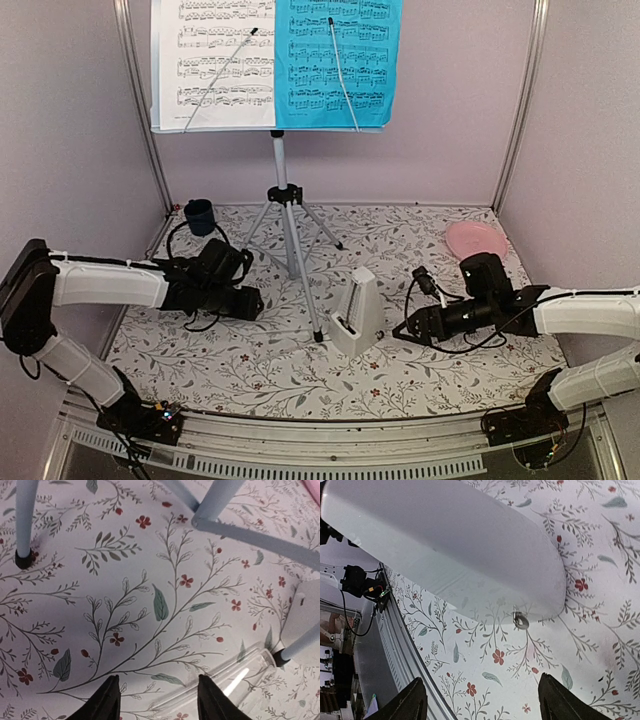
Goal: Set up the instrument practice props
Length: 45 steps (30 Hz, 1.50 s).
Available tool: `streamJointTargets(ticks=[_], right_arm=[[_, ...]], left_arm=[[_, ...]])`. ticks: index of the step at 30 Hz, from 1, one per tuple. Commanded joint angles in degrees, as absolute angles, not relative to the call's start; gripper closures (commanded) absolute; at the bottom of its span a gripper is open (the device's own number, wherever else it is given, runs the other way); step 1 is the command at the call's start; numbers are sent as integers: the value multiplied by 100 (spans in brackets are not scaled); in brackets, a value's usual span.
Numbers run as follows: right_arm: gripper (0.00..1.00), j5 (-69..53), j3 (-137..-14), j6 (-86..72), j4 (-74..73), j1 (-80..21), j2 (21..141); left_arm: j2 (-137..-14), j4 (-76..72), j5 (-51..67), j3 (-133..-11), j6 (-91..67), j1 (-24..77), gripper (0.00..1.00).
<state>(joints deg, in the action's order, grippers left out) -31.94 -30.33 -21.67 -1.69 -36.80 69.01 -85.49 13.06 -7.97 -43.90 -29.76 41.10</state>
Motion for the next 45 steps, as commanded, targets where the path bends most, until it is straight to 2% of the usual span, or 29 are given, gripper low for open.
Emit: streamJointTargets(ticks=[1, 6, 10, 14, 18, 30, 35, 38, 41, 45], right_arm=[[25, -3237, -2673, -2638, 547, -3822, 6840], [44, -2995, -2636, -2886, 977, -3999, 7246], [59, -2722, -2753, -3062, 1252, -4001, 7612], [65, -2559, -2972, -3071, 1360, -4002, 7916], [71, -2497, -3190, -3027, 1476, -3999, 8166], [71, -2508, -3699, -2773, 1713, -3460, 8734], [66, -2780, -4279, -2499, 1752, -3142, 9169], [56, -2937, -4401, -2424, 1741, -2907, 9195], [50, -2968, -4386, -2388, 1673, -2733, 9024], [48, -3050, -4293, -2360, 1568, -2725, 8851]], left_arm=[[-7822, 361, -671, -4016, -2512, 4433, 47], [-7558, -1219, 60, -3481, -1426, 5362, 56], [-8011, -1974, 336, -3482, -987, 5913, 71], [-8742, -2354, 441, -3755, -693, 6264, 83], [-9568, -2751, 243, -4173, -598, 6648, 89], [-11188, -4188, -532, -5068, -178, 6785, 94], [-12043, -4649, -766, -5874, 62, 6740, 95], [-12349, -4909, -763, -6253, 4, 6607, 96], [-12331, -5193, -503, -6289, 26, 6511, 95], [-11630, -5272, 202, -5570, 296, 6611, 92]])
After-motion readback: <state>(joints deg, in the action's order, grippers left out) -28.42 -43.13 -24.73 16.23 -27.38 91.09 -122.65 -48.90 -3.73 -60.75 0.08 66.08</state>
